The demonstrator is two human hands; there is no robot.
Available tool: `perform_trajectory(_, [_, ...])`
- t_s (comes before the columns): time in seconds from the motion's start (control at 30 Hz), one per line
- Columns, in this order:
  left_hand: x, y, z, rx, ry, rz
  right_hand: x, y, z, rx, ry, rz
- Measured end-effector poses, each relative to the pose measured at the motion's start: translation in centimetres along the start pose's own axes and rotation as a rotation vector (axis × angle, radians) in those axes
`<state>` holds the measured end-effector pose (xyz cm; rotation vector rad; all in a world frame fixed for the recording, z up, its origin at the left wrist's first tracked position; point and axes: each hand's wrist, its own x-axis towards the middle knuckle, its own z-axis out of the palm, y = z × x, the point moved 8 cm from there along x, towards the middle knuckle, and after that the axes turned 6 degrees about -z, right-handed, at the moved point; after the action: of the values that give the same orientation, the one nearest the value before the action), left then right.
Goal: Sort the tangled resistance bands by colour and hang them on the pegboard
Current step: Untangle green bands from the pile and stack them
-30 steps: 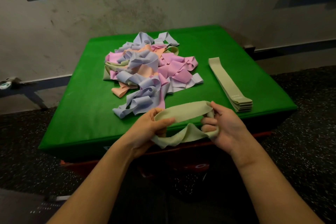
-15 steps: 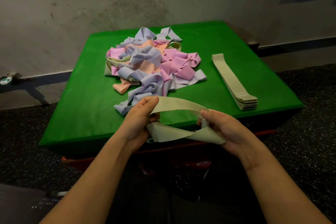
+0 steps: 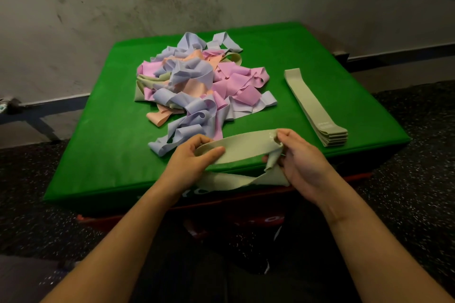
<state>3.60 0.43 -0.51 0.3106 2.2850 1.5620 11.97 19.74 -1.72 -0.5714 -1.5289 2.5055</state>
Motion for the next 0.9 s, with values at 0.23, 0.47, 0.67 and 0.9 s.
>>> perform_trajectory(0.23, [1.3, 1.1, 2.4, -0.057, -0.155, 0.028, 0.7, -1.2, 1.3, -0.299, 0.045, -0.101])
perform_trajectory(0.47, [1.1, 4.7, 5.9, -0.044, -0.293, 0.1, 1.1, -1.9, 3.6, -0.422, -0.066, -0.198])
perform_trajectory(0.67, [1.5, 4.9, 4.3, 0.122, -0.072, 0.163, 1.2, -1.1, 2.3, -0.452, -0.133, -0.047])
perform_trajectory(0.9, [1.2, 4.3, 4.1, -0.085, -0.09, 0.079, 0.9, -1.8, 1.4, -0.457, -0.218, -0.106])
